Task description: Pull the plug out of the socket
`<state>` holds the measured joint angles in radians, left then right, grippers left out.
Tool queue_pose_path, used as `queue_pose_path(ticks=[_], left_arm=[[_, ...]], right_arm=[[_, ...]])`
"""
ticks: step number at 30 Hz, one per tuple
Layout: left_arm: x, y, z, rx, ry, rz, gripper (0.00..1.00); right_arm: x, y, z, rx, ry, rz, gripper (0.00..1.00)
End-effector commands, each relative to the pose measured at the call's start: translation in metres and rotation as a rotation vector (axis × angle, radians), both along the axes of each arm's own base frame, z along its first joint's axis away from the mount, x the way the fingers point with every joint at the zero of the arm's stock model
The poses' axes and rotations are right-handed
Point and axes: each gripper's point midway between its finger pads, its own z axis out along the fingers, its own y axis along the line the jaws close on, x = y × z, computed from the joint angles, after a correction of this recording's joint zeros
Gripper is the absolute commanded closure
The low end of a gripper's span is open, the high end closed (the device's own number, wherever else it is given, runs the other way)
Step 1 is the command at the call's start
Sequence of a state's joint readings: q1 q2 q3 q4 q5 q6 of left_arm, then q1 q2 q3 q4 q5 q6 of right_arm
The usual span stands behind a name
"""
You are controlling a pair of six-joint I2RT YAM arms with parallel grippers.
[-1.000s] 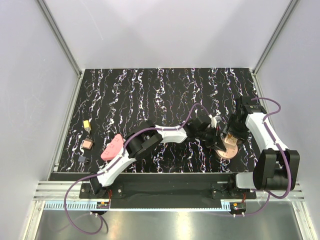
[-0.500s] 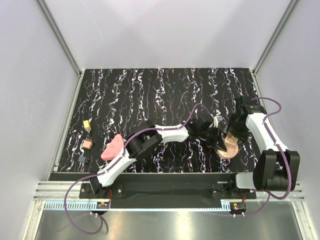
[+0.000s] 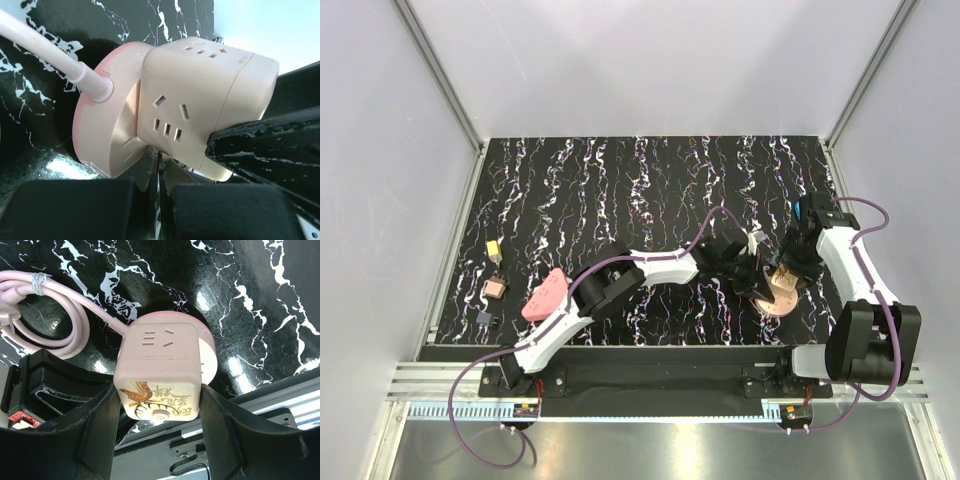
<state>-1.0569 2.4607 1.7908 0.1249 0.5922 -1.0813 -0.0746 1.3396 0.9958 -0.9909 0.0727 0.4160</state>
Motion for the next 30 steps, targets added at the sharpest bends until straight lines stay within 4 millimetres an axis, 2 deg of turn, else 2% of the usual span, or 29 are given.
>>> queue_pose_path(ticks=[1, 3, 8, 13, 20, 25, 30], left_arm=[[0.005, 0.014, -0.066, 0.173, -0.010, 0.065, 1.00], [0.005, 0.014, -0.066, 0.172, -0.010, 0.063, 1.00], [0.006, 0.015, -0.067, 0.172, -0.006, 0.065, 1.00], [0.005, 0.015, -0.067, 0.170, -0.002, 0.063, 1.00], [0.006, 0.015, -0.068, 0.170, 0.011, 0.064, 1.00], [0.006, 0.014, -0.069, 0.171, 0.016, 0.062, 1.00], [0.006, 0.015, -0.070, 0.172, 0.013, 0.063, 1.00]], right_arm=[[0.008, 0.019, 0.015, 0.129, -0.073, 0.007, 1.00], [0.006, 0.019, 0.013, 0.130, -0.063, 0.005, 1.00], [0.010, 0.016, 0.024, 0.118, -0.095, 0.002, 1.00], [0.008, 0.016, 0.020, 0.141, -0.084, -0.007, 1.00], [0.010, 0.013, 0.035, 0.152, -0.115, -0.010, 1.00], [0.003, 0.018, 0.020, 0.182, -0.068, -0.006, 1.00], [0.006, 0.012, 0.025, 0.154, -0.087, -0.008, 1.00]])
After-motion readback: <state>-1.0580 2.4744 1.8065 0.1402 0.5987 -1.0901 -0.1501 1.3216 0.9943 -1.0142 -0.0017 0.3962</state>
